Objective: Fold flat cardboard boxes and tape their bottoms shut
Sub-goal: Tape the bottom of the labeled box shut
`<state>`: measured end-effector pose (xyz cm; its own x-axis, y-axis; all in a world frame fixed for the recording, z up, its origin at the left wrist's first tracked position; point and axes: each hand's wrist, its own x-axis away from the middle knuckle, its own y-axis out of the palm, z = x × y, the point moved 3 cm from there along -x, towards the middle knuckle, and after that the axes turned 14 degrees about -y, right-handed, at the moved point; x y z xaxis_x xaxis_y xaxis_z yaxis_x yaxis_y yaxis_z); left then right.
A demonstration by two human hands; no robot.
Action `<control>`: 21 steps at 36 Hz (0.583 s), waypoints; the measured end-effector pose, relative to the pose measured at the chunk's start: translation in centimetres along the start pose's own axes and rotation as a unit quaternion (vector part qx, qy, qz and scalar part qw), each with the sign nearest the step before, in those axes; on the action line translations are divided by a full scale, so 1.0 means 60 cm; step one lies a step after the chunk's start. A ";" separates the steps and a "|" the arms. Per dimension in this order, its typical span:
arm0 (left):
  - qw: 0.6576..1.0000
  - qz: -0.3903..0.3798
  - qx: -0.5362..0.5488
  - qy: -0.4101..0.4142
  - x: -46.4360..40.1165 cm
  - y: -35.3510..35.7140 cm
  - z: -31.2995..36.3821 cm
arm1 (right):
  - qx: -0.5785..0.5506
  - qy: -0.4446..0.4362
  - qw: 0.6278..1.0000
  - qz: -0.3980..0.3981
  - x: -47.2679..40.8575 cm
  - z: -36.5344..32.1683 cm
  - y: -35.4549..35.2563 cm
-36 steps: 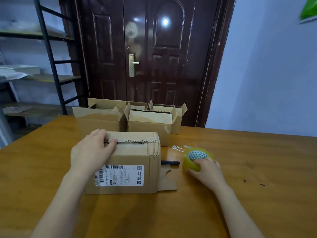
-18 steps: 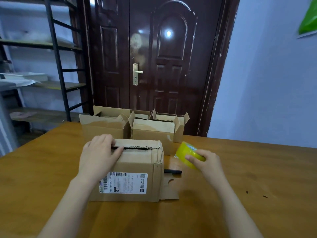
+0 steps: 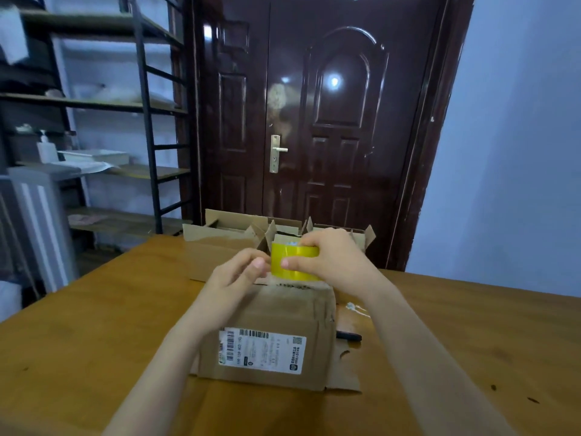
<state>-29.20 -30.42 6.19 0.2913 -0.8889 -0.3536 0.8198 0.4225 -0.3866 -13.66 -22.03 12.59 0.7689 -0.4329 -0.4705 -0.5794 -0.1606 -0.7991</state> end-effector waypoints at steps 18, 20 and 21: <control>0.996 0.026 0.072 -0.039 -0.008 -0.005 -0.022 | -0.001 -0.042 0.999 -0.003 -0.065 -0.012 0.045; 0.992 0.056 0.091 -0.061 -0.010 -0.009 -0.022 | -0.061 -0.065 0.996 0.011 -0.058 -0.010 0.037; 0.988 0.079 0.107 -0.073 -0.011 -0.011 -0.024 | -0.082 -0.077 0.994 0.007 -0.053 -0.010 0.034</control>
<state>-30.67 -29.86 5.46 0.4791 -0.8377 -0.2623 0.8393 0.5246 -0.1424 -17.46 -21.51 12.69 0.7853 -0.2968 -0.5434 -0.6170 -0.3025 -0.7265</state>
